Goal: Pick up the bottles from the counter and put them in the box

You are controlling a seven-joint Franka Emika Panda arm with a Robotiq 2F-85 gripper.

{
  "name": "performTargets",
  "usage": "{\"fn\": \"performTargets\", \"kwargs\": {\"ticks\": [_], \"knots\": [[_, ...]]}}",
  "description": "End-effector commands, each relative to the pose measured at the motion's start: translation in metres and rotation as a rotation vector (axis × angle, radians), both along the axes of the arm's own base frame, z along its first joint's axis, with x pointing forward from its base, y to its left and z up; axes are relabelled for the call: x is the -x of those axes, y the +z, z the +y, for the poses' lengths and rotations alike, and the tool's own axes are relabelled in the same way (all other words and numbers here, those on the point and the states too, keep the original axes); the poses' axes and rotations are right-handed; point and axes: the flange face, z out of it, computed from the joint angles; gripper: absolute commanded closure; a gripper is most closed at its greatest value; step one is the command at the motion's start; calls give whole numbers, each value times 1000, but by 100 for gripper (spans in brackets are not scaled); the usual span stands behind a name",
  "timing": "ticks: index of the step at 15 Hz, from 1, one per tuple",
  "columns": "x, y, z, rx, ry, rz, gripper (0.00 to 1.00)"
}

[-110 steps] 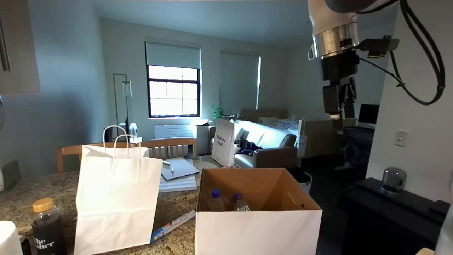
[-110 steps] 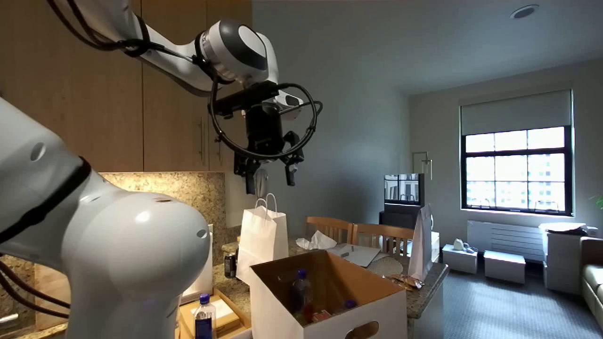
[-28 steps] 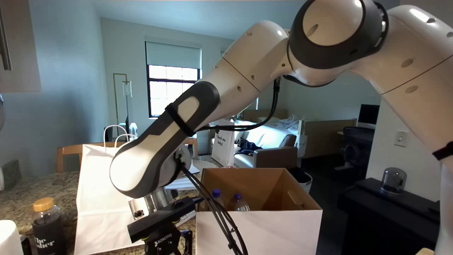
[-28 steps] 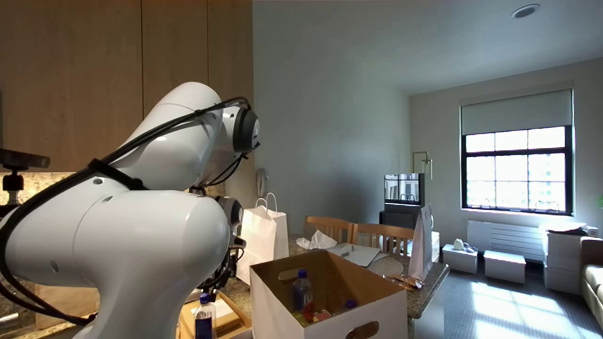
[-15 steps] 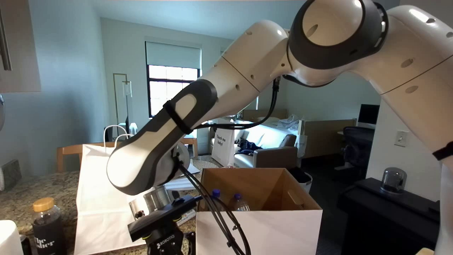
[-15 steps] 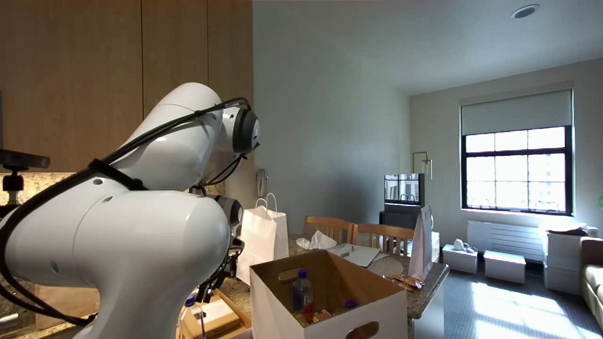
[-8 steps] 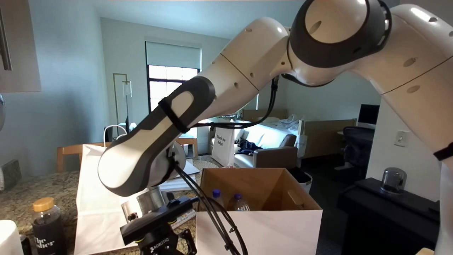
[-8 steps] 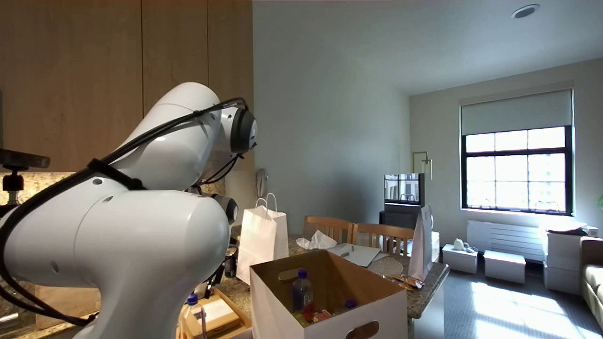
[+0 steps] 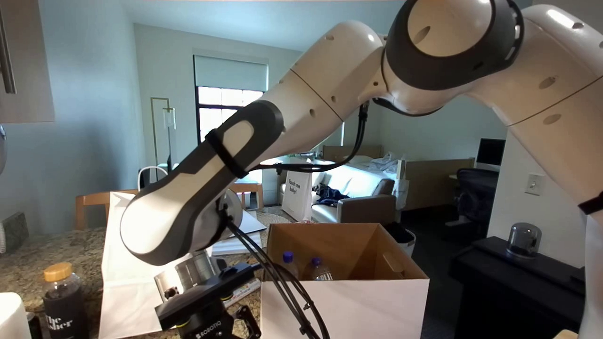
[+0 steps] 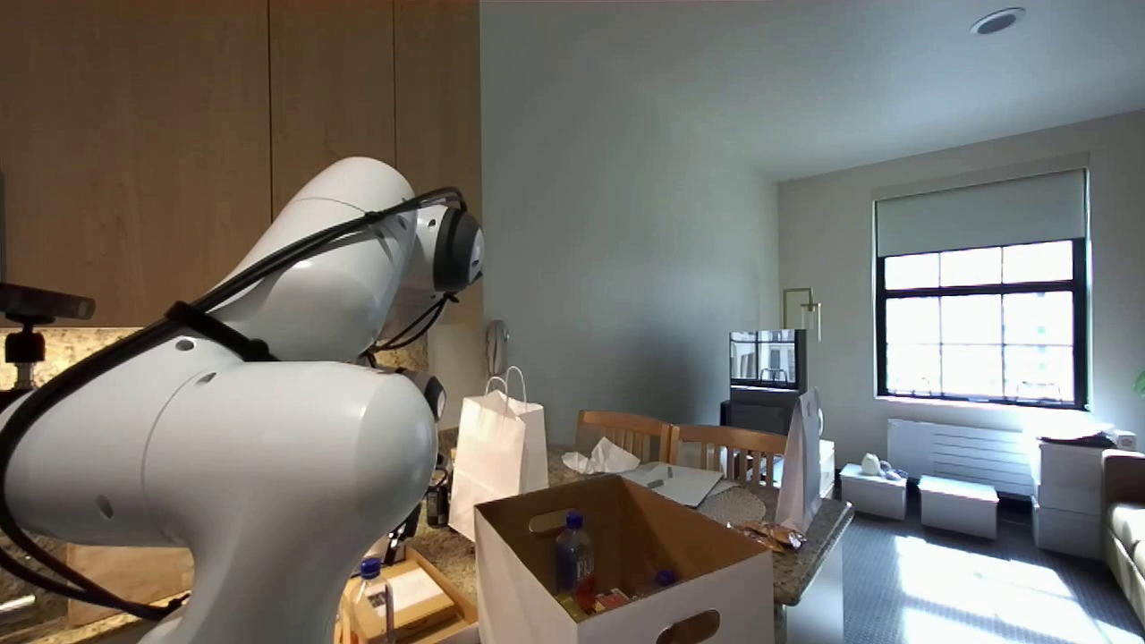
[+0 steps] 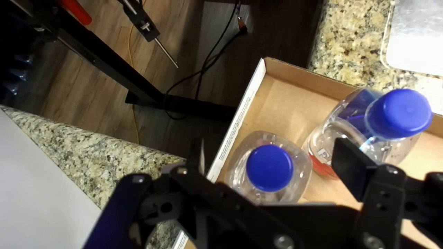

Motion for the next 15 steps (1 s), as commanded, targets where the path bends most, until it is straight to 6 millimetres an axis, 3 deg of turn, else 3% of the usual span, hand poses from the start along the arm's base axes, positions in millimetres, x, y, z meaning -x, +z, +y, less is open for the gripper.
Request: {"fn": "performTargets", "kwargs": {"ticks": [1, 9, 15], "knots": [[-2, -6, 0, -1, 23, 48, 37], [-15, -17, 2, -18, 58, 91, 89], [-4, 13, -3, -7, 46, 33, 86]]}}
